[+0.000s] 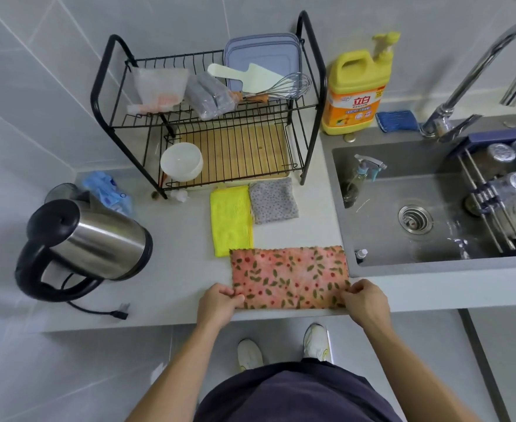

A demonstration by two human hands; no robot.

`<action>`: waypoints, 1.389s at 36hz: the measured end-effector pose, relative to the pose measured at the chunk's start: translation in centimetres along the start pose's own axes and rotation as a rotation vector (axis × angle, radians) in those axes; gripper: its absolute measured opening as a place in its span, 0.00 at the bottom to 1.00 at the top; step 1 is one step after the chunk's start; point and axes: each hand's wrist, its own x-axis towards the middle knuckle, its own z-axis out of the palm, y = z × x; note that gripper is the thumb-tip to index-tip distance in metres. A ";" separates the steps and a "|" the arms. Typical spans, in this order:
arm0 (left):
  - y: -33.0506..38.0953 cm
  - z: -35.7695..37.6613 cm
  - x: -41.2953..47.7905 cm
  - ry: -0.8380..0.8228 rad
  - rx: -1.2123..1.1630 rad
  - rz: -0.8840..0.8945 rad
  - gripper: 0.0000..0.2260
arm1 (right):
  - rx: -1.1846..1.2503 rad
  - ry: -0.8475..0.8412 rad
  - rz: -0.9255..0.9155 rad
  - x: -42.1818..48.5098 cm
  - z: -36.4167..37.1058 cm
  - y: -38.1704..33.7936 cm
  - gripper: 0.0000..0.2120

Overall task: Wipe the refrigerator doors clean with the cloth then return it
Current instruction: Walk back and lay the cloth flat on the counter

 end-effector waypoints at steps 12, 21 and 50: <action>-0.7 1.3 -1.4 0.039 0.036 0.108 0.11 | 0.169 0.016 0.085 -1.0 0.3 2.0 0.02; 1.7 2.3 -2.7 0.071 0.054 0.346 0.07 | 0.502 0.046 0.025 -2.3 0.6 0.5 0.09; -0.6 1.8 -3.5 0.178 -0.065 0.199 0.16 | -0.196 -0.246 -0.533 -5.0 7.1 -2.4 0.03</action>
